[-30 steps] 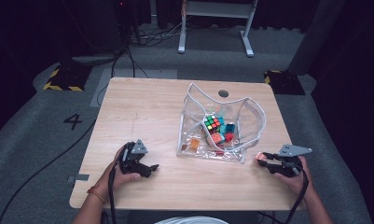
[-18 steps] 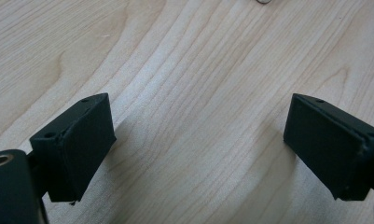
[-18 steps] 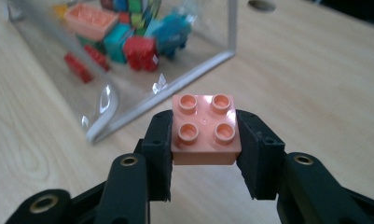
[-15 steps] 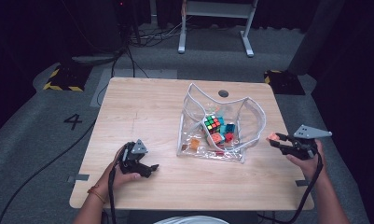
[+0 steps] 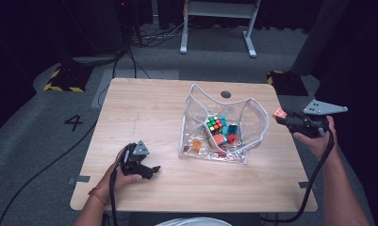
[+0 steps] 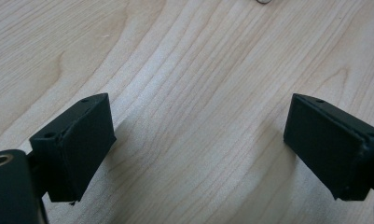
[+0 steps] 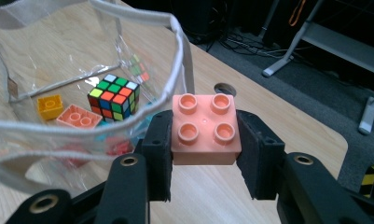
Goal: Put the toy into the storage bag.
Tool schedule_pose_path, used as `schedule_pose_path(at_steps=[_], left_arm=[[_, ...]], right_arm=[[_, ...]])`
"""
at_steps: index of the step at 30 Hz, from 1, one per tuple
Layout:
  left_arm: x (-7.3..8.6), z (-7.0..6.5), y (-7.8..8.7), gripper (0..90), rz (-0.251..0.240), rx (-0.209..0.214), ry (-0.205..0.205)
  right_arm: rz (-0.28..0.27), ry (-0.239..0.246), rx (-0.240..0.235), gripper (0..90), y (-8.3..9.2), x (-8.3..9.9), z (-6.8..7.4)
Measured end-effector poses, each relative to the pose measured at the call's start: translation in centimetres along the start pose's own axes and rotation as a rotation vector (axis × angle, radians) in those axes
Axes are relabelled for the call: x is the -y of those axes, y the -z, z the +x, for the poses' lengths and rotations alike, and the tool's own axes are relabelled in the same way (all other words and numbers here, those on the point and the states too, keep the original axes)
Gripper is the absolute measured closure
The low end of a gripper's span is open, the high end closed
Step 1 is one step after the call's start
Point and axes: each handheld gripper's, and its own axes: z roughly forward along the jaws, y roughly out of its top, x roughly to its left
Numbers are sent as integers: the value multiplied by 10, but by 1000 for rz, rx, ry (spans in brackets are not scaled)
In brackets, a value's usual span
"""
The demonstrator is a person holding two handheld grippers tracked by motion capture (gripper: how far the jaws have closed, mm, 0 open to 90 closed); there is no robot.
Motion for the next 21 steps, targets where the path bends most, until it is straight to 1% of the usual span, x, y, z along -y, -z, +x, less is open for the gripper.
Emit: schedule_pose_path(at_steps=[3, 5, 6, 7, 8, 10, 11, 13, 16, 17, 19, 21], left_arm=[[0, 0, 0, 86, 0, 0, -1], [0, 0, 0, 85, 1, 2, -2], [0, 0, 0, 85, 0, 5, -1], [0, 0, 0, 85, -1, 5, 0], [0, 0, 0, 85, -1, 4, 0], [0, 0, -1, 84, -2, 5, 0], [0, 0, 0, 85, 0, 5, -1], [0, 0, 0, 85, -2, 4, 0], [0, 0, 0, 85, -1, 5, 0], [0, 0, 0, 85, 0, 5, -1], [0, 0, 0, 85, -1, 5, 1], [0, 0, 0, 85, 0, 5, -1]], right_arm=[[-8, 17, -5, 595, -3, -11, 1], [-16, 11, -17, 595, -5, -18, 2], [-27, 15, -25, 595, -6, -21, 2], [-28, 21, -25, 595, -7, -24, 4], [-25, 17, -28, 595, -9, -28, 6], [-32, 29, -41, 595, -11, -32, 8], [-31, 23, -49, 596, -12, -34, 10], [-29, 35, -63, 595, -15, -38, 15], [-49, 42, -111, 595, -21, -45, 24], [-40, 45, -113, 595, -22, -47, 27], [-47, 58, -139, 595, -28, -50, 33], [-29, 64, -159, 595, -34, -54, 39]])
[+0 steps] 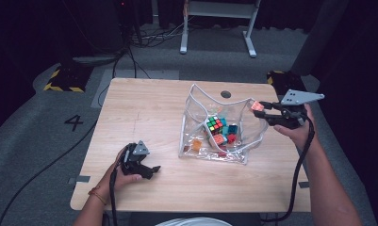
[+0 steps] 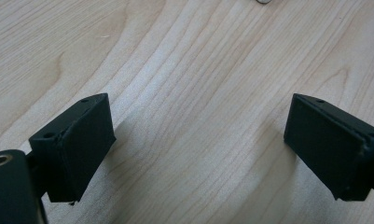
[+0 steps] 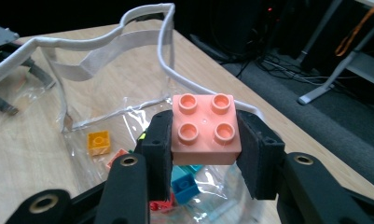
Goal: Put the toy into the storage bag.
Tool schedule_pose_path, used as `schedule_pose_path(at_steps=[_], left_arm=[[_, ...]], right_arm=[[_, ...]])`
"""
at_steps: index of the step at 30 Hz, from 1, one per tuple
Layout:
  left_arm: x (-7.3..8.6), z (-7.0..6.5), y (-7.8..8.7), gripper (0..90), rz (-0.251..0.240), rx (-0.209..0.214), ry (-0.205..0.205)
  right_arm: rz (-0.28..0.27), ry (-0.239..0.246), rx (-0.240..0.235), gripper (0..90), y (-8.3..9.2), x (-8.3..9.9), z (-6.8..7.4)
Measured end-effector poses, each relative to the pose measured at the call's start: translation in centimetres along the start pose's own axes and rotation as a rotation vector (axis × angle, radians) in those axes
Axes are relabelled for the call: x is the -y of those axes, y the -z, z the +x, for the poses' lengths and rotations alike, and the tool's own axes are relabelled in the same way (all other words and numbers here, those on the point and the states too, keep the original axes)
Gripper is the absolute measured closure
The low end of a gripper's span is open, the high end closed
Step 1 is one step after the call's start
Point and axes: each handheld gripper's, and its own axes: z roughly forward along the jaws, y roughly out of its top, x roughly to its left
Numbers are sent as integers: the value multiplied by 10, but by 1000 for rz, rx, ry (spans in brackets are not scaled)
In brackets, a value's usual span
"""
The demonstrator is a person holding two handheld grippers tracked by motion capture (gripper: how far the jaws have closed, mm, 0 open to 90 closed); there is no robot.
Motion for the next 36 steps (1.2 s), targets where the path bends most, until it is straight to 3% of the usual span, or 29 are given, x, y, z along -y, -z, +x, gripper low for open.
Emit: schedule_pose_path(at_steps=[10, 22, 25, 36], left_arm=[[0, 0, 0, 84, 0, 0, -1], [0, 0, 0, 85, -1, -2, 0], [0, 0, 0, 85, -1, 0, 1], [0, 0, 0, 84, 0, 0, 0]], right_arm=[[98, 111, -57, 595, -30, -15, 12], [296, 207, -83, 595, -77, -31, 25], [351, 273, -89, 596, -86, -37, 25], [490, 330, -137, 595, -118, -41, 33]])
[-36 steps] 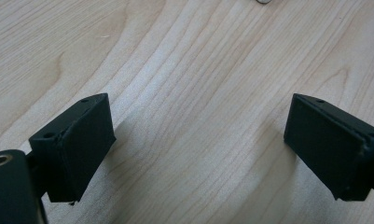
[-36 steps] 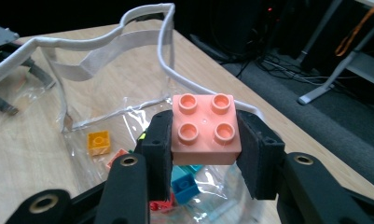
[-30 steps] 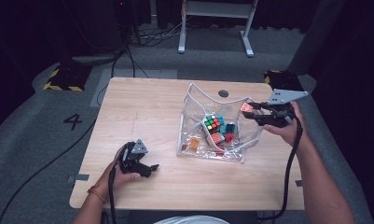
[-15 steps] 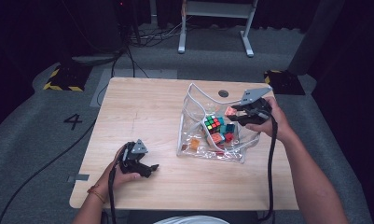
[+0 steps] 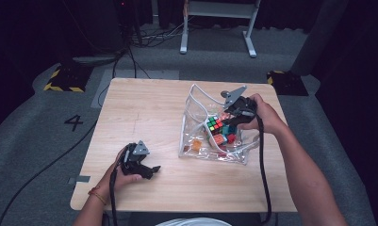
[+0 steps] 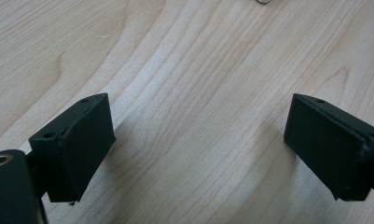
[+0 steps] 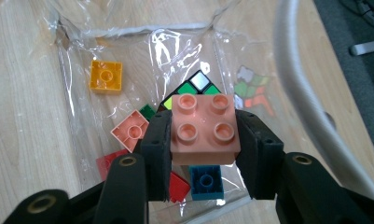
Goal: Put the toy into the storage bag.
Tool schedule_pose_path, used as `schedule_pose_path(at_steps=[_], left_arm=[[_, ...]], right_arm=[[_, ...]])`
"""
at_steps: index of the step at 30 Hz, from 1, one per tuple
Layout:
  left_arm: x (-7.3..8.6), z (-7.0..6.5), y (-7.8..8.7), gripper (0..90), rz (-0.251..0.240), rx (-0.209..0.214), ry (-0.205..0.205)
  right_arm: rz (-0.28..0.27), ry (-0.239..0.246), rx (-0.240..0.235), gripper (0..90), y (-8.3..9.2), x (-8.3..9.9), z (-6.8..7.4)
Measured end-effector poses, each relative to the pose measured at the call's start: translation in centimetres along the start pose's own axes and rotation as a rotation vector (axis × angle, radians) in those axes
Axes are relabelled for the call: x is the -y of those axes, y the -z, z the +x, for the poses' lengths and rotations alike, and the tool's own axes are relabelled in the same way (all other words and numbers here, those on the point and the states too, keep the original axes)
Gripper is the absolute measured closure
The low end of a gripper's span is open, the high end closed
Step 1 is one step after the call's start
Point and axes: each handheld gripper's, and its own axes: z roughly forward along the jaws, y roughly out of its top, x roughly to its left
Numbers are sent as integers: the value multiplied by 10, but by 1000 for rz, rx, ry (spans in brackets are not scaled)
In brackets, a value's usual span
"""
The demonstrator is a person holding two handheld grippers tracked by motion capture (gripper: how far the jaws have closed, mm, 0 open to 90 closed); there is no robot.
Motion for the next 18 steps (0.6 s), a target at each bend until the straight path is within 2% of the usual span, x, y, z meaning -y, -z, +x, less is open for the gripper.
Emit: schedule_pose_path(at_steps=[9, 18], left_arm=[[0, 0, 0, 85, -1, 0, -1], [0, 0, 0, 85, 0, 0, 0]], right_arm=[[64, 5, -25, 595, -19, -5, -4], [115, 14, -46, 595, -27, -5, -4]])
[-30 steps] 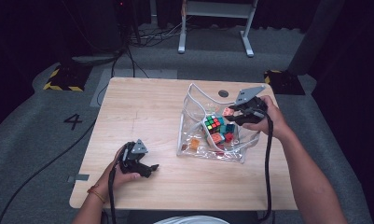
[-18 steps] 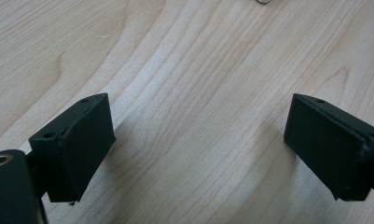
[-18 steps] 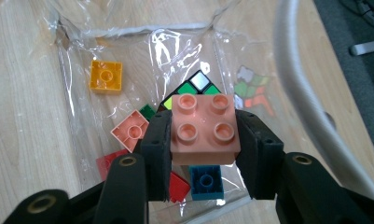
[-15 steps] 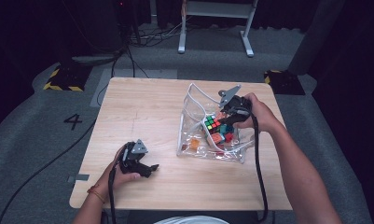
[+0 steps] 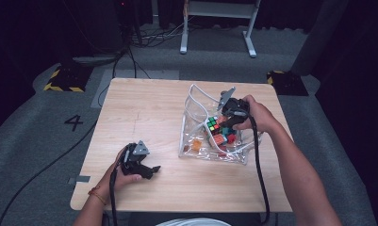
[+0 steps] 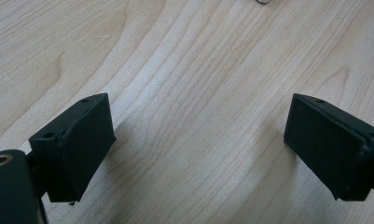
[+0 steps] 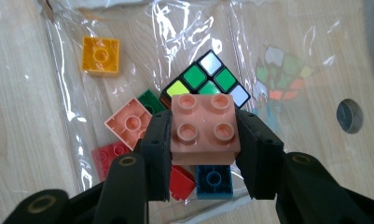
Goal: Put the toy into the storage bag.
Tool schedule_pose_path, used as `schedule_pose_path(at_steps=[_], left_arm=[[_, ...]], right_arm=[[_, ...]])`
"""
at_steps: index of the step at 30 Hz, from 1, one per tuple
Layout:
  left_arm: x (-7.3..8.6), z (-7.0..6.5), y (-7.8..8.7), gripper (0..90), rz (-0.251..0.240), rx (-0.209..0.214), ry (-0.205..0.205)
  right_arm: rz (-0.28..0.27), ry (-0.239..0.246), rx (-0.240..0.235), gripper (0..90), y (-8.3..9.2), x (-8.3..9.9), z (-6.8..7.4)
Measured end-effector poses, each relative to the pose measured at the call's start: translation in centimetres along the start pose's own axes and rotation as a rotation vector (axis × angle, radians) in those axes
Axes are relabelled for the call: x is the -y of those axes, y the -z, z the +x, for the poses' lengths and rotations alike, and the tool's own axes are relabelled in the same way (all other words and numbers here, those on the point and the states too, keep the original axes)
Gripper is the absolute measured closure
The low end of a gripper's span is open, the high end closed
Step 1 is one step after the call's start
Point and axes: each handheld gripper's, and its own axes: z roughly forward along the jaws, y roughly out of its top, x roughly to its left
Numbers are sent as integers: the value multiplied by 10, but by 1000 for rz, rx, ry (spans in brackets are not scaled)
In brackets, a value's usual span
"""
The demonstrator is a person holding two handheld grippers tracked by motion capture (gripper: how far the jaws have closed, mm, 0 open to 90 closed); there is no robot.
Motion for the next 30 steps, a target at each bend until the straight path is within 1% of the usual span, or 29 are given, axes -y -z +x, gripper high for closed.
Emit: schedule_pose_path(at_steps=[1, 6, 9, 10, 11, 12, 14, 15, 17, 18, 20, 21, 22, 23, 24, 26, 30], left_arm=[[0, 0, 0, 84, -1, -1, -1], [0, 0, 0, 85, -1, 1, 2], [0, 0, 0, 85, -2, -2, 0], [0, 0, 0, 85, 0, -2, -1], [0, 0, 0, 85, -2, 0, 2], [0, 0, 0, 84, 0, 0, 0], [0, 0, 0, 85, 0, 0, 0], [0, 0, 0, 84, 0, -1, -1], [0, 0, 0, 85, -2, -1, 0], [0, 0, 0, 84, -1, -1, 0], [0, 0, 0, 85, -2, 0, 1], [0, 0, 0, 85, -1, 0, -1], [0, 0, 0, 85, 0, 1, 1], [0, 0, 0, 85, -2, 0, 1], [0, 0, 0, 85, 0, -1, 0], [0, 0, 0, 85, -1, -1, -2], [0, 0, 0, 84, -2, 0, 2]], right_arm=[[9, -4, 1, 595, 0, 0, 0], [39, 5, 6, 595, 2, 6, -1], [79, -4, -11, 595, 4, 12, -2], [93, -4, -7, 595, 5, 14, -2], [107, -7, -9, 595, 6, 17, -2], [117, -23, -9, 595, 8, 19, -2], [126, -30, -3, 595, 11, 24, -4], [132, -41, -5, 594, 13, 27, -4], [142, -40, 1, 594, 17, 31, -5], [143, -42, -4, 594, 18, 33, -5], [150, -61, 10, 594, 21, 38, -6], [153, -70, 4, 594, 23, 41, -7], [154, -65, 8, 594, 24, 43, -8], [157, -80, 12, 594, 26, 46, -9], [153, -80, 19, 593, 27, 47, -9], [145, -81, 12, 592, 29, 50, -9], [130, -88, 13, 537, 30, 52, -9]])
